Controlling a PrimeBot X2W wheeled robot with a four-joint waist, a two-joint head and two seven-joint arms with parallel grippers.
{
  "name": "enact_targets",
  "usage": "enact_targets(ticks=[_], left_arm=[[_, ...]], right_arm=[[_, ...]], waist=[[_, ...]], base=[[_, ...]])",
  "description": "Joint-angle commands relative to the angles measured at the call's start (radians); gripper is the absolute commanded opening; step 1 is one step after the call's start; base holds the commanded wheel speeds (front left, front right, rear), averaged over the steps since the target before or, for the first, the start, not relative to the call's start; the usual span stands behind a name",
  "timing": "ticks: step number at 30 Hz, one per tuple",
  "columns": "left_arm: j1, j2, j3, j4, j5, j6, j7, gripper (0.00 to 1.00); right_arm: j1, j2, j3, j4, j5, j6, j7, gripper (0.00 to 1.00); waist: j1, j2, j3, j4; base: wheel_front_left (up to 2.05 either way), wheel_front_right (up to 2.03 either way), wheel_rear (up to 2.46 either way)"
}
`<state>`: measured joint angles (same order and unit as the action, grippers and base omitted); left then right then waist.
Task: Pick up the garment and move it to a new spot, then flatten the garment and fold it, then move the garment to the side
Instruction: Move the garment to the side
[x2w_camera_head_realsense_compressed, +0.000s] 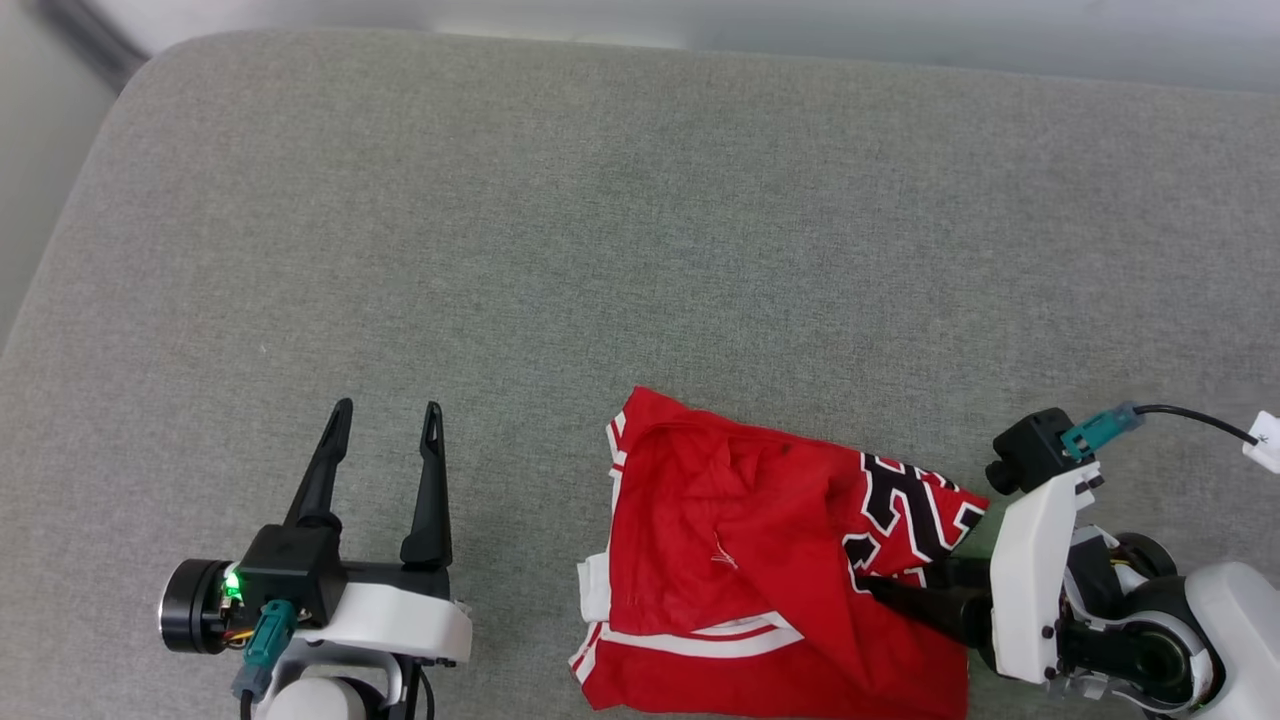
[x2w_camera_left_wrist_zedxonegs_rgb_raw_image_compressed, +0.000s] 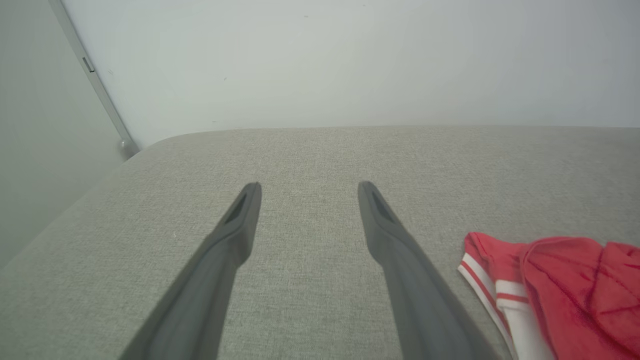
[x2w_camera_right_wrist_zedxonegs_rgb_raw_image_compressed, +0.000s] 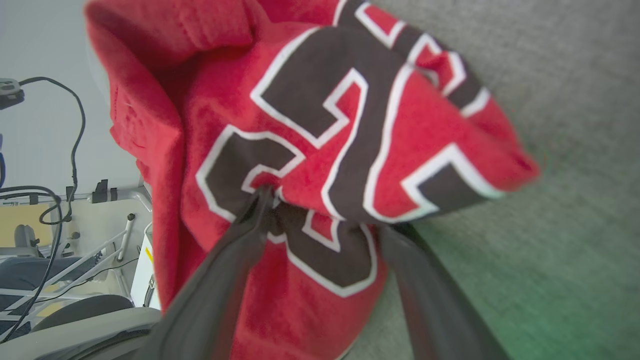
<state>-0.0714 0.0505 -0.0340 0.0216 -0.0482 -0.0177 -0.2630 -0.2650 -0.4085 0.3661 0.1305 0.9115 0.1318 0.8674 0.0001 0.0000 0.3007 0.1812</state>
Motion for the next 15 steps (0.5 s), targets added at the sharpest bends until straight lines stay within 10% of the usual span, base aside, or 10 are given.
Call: enact_targets(ticks=[1,3,4,5,15], left_arm=[[-0.015,-0.001,-0.003,0.000,-0.003,-0.002,-0.002,1.00],[-0.019,-0.001,-0.006,0.002,-0.005,-0.001,-0.002,1.00],[-0.019,-0.001,-0.007,0.003,-0.006,0.001,-0.002,1.00],[-0.017,-0.001,-0.007,0.004,-0.007,0.003,-0.002,1.00],[0.031,-0.001,0.002,0.010,-0.014,0.019,-0.002,1.00]], right_arm=[[0.026,0.014,0.036,0.041,-0.003,-0.002,0.007,1.00],[0.022,0.010,0.054,0.059,-0.003,-0.002,-0.001,1.00],[0.020,0.009,0.061,0.065,-0.001,-0.002,-0.009,0.41],[0.016,0.008,0.069,0.066,0.002,-0.002,-0.017,0.06],[-0.111,-0.077,0.124,-0.005,0.009,-0.001,-0.110,0.00]], waist=[[-0.0001,0.0000,0.003,0.003],[-0.0001,0.0000,0.003,0.005],[-0.0001,0.0000,0.002,0.006],[-0.0001,0.0000,0.001,0.006],[-0.0001,0.0000,-0.079,-0.030]], base=[[0.00,0.00,0.00],[0.00,0.00,0.00],[0.00,0.00,0.00],[0.00,0.00,0.00],[0.00,0.00,0.00]])
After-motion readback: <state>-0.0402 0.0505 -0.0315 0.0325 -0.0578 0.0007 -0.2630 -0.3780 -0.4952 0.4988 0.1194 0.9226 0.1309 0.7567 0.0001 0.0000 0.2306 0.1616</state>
